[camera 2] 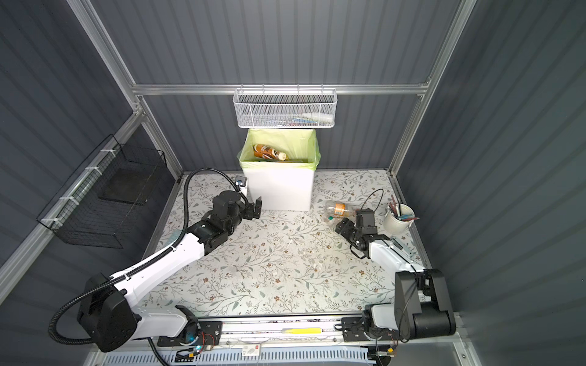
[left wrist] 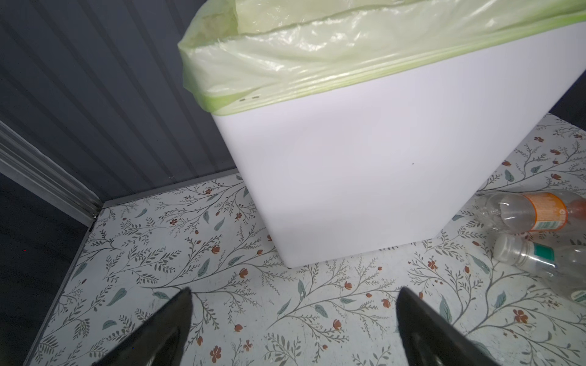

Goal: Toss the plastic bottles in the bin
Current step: 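Withdraw the left gripper while right gripper lowers toward the green-labelled bottle, then grasp the clear green-labelled bottle with the right gripper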

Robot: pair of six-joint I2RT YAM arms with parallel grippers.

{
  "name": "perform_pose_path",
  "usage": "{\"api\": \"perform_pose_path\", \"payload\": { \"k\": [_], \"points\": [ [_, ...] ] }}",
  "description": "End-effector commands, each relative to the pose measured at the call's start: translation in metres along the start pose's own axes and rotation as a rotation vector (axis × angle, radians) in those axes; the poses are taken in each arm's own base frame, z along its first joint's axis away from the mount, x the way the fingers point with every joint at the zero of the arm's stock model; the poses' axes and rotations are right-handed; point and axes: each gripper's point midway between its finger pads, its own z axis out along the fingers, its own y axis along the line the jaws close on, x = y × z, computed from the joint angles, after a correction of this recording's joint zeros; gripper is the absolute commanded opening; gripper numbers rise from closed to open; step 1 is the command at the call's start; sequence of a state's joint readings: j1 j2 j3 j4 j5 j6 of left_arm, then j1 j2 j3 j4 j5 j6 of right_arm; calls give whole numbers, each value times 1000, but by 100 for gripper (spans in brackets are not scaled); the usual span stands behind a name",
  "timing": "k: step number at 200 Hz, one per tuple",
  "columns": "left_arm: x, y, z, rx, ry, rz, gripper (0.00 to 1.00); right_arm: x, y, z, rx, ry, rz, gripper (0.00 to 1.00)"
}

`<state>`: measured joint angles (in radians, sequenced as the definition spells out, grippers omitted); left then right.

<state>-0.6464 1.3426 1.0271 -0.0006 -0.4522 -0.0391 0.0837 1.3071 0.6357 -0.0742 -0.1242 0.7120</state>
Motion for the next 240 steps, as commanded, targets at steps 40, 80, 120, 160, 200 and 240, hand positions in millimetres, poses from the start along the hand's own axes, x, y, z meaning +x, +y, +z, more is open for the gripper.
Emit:
{"api": "perform_pose_path", "payload": {
  "k": [40,80,120,160,200,240],
  "points": [
    [1,-1,3,5,8,-24,100,-35,4,-26,111,-82,-238,97],
    [7,-3,4,10,23,-29,100,-42,20,-17,164,16,-487,99],
    [13,-1,4,4,34,-30,100,-39,19,0,236,91,-714,99],
    [18,-2,4,6,50,-33,100,-15,18,25,223,275,-848,98],
    [22,0,3,-2,56,-33,100,-5,10,42,218,321,-919,97],
    [26,-1,5,-3,64,-34,100,17,11,53,172,398,-930,89]
  ]
}}
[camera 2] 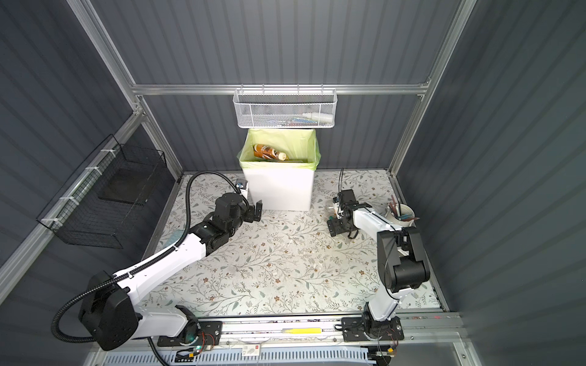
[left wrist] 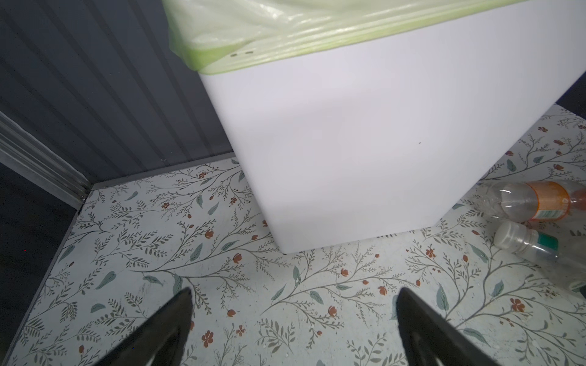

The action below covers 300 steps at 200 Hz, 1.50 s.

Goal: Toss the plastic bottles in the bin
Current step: 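Grasp the clear green-labelled bottle with the right gripper, then lift the green-labelled bottle with the right gripper over the bin and release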

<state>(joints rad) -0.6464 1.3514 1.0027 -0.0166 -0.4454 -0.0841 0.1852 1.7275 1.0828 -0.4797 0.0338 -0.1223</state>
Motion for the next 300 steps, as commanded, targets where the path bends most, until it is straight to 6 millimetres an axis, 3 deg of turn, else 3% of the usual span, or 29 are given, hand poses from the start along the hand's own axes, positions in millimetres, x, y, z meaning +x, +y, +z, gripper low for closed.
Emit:
{"api": "perform_pose_path", "payload": {
  "k": [1,36,61,106,132,153,176,202,205,226,248,259,273,287,300],
  "points": [
    [8,2,1,-8,19,-8,100,1,15,3,-51,24,-52,89],
    [9,1,3,-7,25,-6,100,6,27,6,-25,51,-114,76],
    [12,2,3,-14,31,-3,100,3,31,-2,-23,23,-120,67],
    [15,2,4,-16,37,-10,100,-14,38,-37,-36,-76,-121,49],
    [17,2,5,-17,41,-12,100,-31,41,-71,-49,-187,-102,45],
    [20,3,5,-22,49,-9,100,-50,39,-113,-50,-329,-72,44],
    [25,7,7,-45,55,-14,100,-77,29,-182,-17,-557,-35,44],
    [41,11,11,-73,80,-24,100,-109,17,-291,19,-891,-8,47],
    [44,11,12,-73,86,-26,100,-109,15,-315,22,-952,-2,47],
    [65,11,17,-81,129,-32,100,-123,9,-410,15,-1207,26,49],
    [80,10,20,-86,161,-39,100,-137,11,-485,-34,-1408,38,50],
    [86,10,21,-88,174,-42,100,-145,15,-510,-81,-1475,37,50],
    [92,10,23,-88,185,-48,100,-172,25,-508,-174,-1484,41,51],
    [94,8,24,-82,191,-53,100,-197,37,-498,-279,-1465,45,52],
    [98,7,26,-80,199,-54,100,-224,52,-473,-373,-1406,52,53]
  ]
}}
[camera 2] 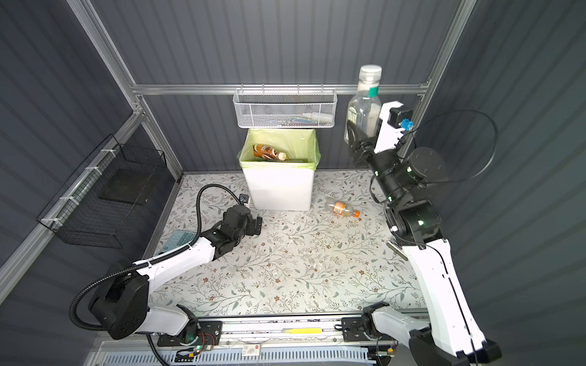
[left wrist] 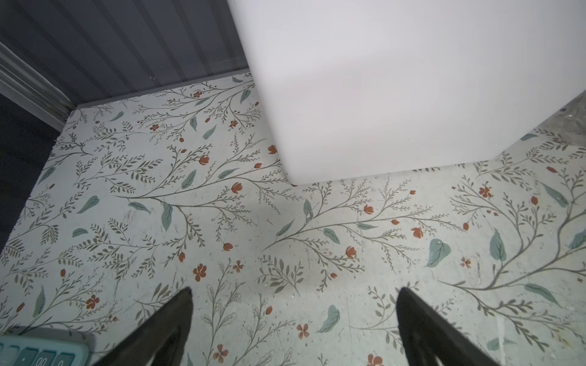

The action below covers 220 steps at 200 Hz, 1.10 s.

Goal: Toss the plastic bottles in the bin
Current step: 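Lift the green-labelled bottle with the right gripper over the bin and release, then lower the right gripper and grasp the orange-capped bottle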

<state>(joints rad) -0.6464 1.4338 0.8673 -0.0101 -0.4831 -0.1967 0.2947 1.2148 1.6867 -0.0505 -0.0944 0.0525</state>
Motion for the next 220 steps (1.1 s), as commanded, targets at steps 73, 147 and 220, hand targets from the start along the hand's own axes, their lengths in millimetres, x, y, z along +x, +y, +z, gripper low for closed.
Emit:
{"api": "perform_pose_path", "payload": {
  "k": [73,147,220],
  "points": [
    [16,2,9,-16,35,-22,100,189,66,149,-181,504,94,97],
    [15,0,9,-1,33,-34,100,128,1,86,100,328,-29,99],
    [22,0,9,4,44,-42,100,305,-105,-1,306,753,-25,99]
  ]
}}
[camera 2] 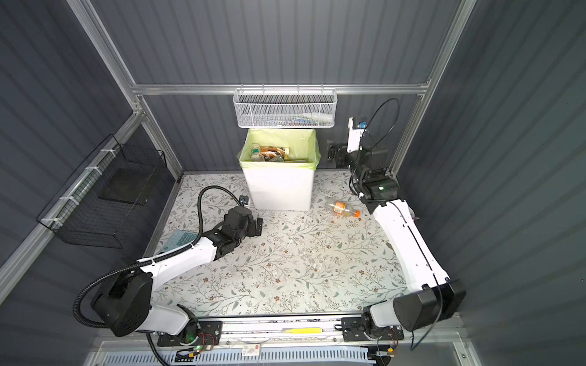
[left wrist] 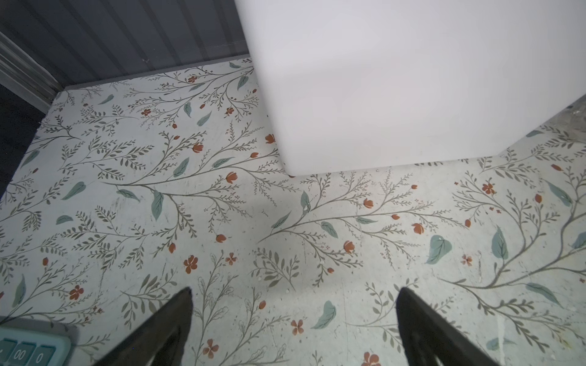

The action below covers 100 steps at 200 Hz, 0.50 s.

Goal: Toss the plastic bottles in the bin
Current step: 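Lower the right gripper and grasp the orange-capped bottle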

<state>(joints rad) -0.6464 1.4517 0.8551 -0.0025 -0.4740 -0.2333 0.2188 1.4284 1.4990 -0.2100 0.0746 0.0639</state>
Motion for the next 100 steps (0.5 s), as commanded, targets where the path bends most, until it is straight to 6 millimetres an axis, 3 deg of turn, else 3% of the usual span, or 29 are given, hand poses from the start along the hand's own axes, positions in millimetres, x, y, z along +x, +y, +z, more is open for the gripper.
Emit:
{"api": "perform_pose_path", "payload": {
  "k": [1,24,46,100],
  "points": [
    [12,2,4,0,23,-15,100,82,-28,22,47,210,-61,99],
    [13,2,5,3,25,-15,100,155,-56,40,91,433,-233,99],
    [14,0,7,7,28,-14,100,204,-64,50,72,594,-342,99],
    [20,1,9,-1,41,-7,100,263,-47,64,-71,793,-463,98]
  ]
}}
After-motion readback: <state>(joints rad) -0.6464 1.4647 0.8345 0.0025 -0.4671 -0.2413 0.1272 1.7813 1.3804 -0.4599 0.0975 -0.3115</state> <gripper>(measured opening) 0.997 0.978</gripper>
